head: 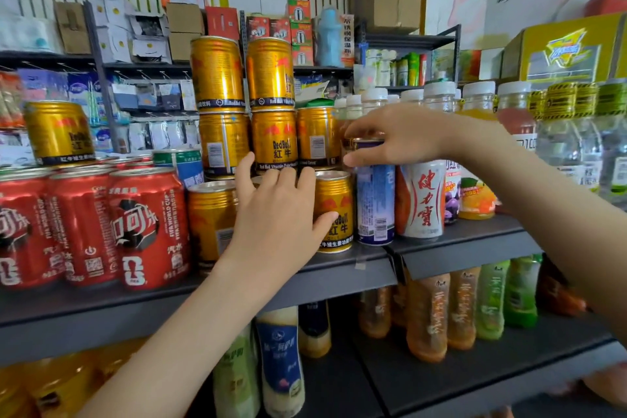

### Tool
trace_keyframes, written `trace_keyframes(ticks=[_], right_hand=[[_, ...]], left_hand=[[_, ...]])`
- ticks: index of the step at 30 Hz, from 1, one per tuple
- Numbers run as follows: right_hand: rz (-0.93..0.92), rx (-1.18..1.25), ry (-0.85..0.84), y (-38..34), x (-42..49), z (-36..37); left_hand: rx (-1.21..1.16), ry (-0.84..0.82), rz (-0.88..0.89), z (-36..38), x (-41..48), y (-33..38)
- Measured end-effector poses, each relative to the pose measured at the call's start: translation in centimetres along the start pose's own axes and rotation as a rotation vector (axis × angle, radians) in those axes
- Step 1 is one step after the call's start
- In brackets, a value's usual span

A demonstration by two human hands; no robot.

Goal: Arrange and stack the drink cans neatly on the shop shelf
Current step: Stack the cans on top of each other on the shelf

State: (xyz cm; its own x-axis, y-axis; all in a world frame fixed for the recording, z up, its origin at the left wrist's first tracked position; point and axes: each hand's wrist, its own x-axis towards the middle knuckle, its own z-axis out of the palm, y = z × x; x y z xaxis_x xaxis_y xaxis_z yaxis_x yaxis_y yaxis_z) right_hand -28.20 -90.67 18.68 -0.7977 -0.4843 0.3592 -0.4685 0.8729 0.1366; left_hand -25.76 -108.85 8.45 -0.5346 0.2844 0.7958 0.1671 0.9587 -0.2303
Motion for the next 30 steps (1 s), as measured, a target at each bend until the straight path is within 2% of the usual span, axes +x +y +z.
trace_keyframes(ticks=[4, 10, 17, 22, 25, 27, 30], right_hand=[[0.077, 0.033, 0.04, 0.5, -0.7, 1.3], [0.039, 0.22, 0.182, 0.6, -1.4, 1.7], [0.022, 0.395, 0.502, -0.2, -5.0, 1.3], [-0.03, 0.615, 0.632, -2.6, -8.9, 0.3], [-0.051, 0.814, 0.631, -4.3, -10.2, 0.9], [-0.049, 0.945, 0.612, -5.7, -10.6, 1.7], [-0.076, 1.171, 0.493, -8.6, -11.2, 3.3]], left_hand=[[-0.009, 0.018, -0.022, 0.5, 0.2, 0.9], [-0.059, -0.001, -0.045, 0.8, 0.1, 1.5], [-0.178, 0.144, -0.061, -0.1, 0.1, 2.5], [-0.524, 0.182, -0.072, -3.2, -0.8, 5.1], [-0.816, 0.081, -0.174, -4.9, -2.6, 5.1], [-1.0, 0.015, -0.222, -5.7, -4.5, 4.4], [-1.182, -0.059, -0.321, -7.0, -8.2, 2.9]])
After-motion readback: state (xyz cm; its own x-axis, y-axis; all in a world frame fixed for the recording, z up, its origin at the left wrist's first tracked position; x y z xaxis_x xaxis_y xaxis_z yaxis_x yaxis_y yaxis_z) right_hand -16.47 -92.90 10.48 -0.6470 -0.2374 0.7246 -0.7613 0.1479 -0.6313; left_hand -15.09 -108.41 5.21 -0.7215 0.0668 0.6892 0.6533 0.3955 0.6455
